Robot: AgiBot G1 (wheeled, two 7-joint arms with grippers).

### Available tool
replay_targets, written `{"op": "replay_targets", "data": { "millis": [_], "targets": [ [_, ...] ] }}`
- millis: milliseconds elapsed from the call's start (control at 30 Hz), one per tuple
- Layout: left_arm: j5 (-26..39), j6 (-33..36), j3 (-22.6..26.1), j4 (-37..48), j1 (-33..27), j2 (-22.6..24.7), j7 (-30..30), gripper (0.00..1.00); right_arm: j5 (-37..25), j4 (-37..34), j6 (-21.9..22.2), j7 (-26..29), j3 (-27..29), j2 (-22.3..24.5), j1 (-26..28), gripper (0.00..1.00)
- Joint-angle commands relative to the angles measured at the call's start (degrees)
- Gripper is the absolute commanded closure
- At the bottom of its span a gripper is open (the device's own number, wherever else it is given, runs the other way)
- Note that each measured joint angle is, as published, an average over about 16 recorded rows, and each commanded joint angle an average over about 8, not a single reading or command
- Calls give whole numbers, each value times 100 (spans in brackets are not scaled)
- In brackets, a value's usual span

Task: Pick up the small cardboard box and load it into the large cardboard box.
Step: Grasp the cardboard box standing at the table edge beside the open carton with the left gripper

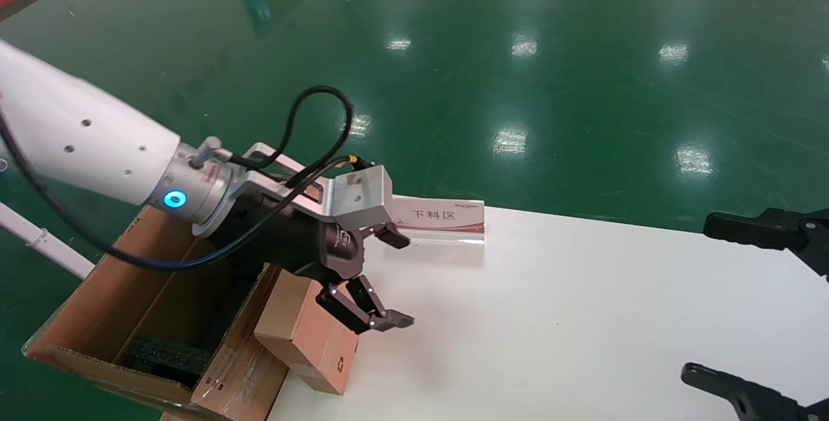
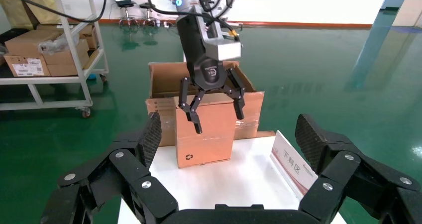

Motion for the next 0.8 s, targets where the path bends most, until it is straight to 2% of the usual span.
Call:
{"op": "replay_targets", "data": {
  "millis": [33,300,567,800],
  "targets": [
    [225,43,355,7,-276,61,-255,0,1,0,0,0,-1,0,0,0],
    [620,17,1619,23,-1297,108,-1448,0,3,0,2,-2,-4,2,1,0],
    [723,-14,2429,0,-1989,130,-2388,0,5,0,3,-4,-8,3,2,0],
    [726,-37,3027,-29,-2451,136,-2847,0,7,0,5,-5,-10,4,2,0]
  ]
}}
